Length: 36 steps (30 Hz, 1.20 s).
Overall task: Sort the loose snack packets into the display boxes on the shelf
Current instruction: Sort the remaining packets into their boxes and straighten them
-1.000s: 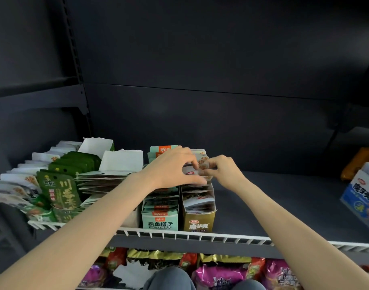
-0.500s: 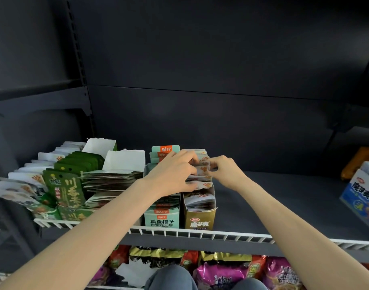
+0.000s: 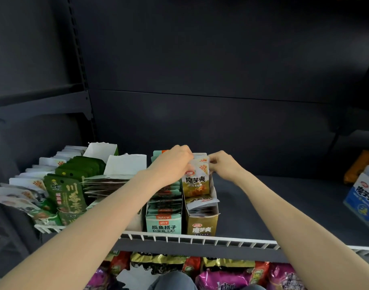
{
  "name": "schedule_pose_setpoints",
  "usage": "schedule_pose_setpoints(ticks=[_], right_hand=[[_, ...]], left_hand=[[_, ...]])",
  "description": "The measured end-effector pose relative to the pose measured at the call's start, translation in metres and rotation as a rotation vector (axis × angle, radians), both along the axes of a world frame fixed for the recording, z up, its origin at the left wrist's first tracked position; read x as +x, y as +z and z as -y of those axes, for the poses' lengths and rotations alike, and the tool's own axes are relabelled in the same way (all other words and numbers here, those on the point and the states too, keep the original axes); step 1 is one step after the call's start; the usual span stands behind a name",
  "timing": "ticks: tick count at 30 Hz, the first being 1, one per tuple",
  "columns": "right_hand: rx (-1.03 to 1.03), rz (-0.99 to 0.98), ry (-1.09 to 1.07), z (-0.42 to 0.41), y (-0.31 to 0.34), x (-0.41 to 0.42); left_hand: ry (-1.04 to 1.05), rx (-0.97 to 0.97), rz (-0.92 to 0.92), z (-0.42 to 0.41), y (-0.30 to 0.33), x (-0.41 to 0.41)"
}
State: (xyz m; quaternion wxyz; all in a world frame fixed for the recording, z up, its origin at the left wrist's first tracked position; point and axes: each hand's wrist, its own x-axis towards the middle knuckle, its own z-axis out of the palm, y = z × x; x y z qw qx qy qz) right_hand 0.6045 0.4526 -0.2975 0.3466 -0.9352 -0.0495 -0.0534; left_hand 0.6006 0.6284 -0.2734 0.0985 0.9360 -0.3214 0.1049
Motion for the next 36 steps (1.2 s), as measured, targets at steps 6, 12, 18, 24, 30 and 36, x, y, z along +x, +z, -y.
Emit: schedule_pose_setpoints(ticks=[6, 12, 18, 24, 30, 36], right_hand=[[-0.268, 0.024, -0.008, 0.0, -0.006, 0.002], [-0.077, 0.109, 0.08, 0.004, -0.012, -0.017], [0.216, 0.204, -0.016, -0.001, -0.024, -0.037], [0.109, -0.077, 0.145, -0.004, -0.022, -0.033], [-0.084, 0.102, 0.049, -0.008, -0.027, -0.032], [-0.206, 0.281, 0.079, -0.005, -0.027, -0.045]], left_hand=[[-0.041, 0.1, 0.097, 0.004, -0.018, 0.002], [-0.033, 0.112, 0.157, 0.0, -0.024, -0.008], [-0.017, 0.067, 0.136, 0.004, -0.028, -0.019], [0.029, 0.083, 0.008, 0.007, -0.023, -0.009], [-0.001, 0.224, 0.044, 0.007, -0.026, -0.007], [-0.036, 0.097, 0.149, 0.001, -0.038, -0.009]])
